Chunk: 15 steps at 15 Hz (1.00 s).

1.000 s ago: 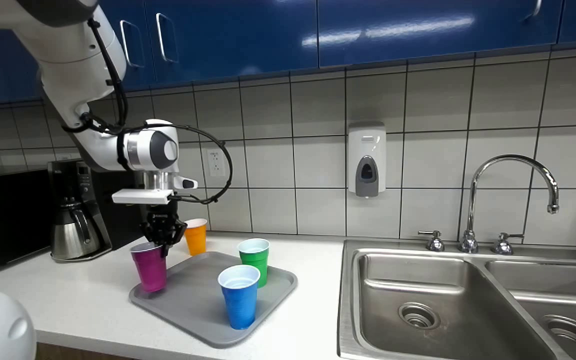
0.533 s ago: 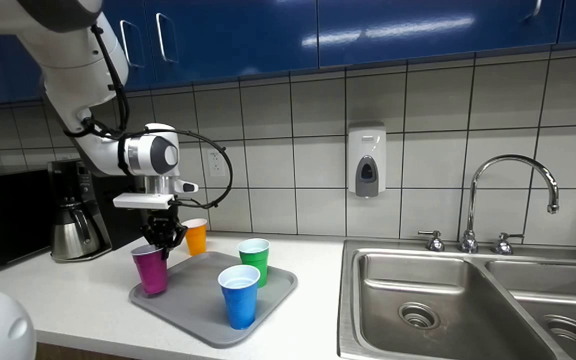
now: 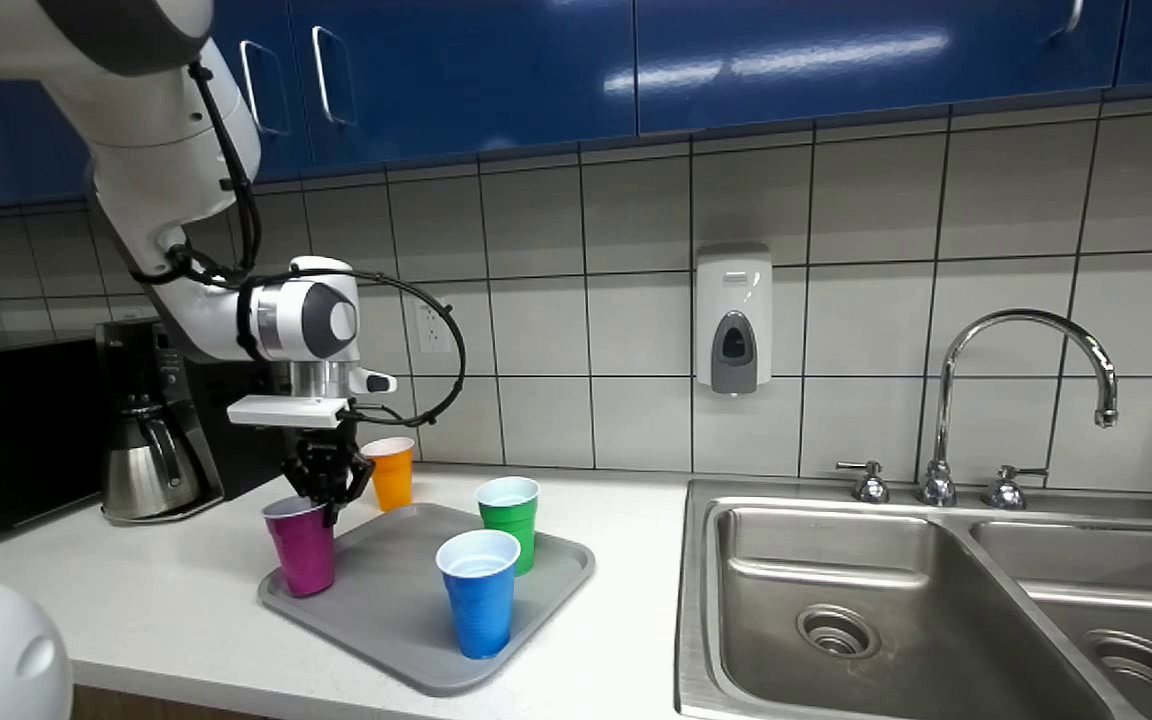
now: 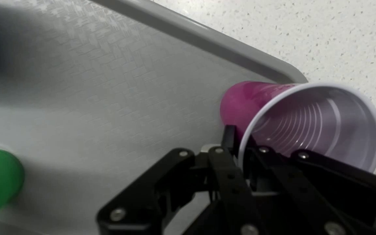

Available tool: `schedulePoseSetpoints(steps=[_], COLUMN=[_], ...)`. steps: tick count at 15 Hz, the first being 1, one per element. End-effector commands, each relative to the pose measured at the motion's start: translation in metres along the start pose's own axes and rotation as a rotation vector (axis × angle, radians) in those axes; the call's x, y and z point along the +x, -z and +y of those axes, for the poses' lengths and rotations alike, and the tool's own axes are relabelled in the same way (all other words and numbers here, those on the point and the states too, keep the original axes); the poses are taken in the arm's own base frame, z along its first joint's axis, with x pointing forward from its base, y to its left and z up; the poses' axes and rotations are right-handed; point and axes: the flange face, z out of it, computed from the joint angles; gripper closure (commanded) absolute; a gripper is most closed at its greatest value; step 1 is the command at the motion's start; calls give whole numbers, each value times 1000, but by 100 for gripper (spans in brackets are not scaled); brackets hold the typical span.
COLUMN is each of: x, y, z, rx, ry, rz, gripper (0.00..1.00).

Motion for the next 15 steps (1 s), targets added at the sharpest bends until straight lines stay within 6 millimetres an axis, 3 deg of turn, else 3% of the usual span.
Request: schedulePoseSetpoints(steps=[1, 2, 3, 5, 13, 15], x=[-1, -1, -1, -1, -4, -7], y=[0, 0, -1, -2, 4, 7], z=[-1, -1, -1, -1, 2, 2], rx=[16, 16, 15, 15, 22, 29], ry=[-16, -17, -17, -18, -24, -29], rz=[13, 11, 10, 7, -3, -4], gripper=[98, 90, 68, 64, 7, 0])
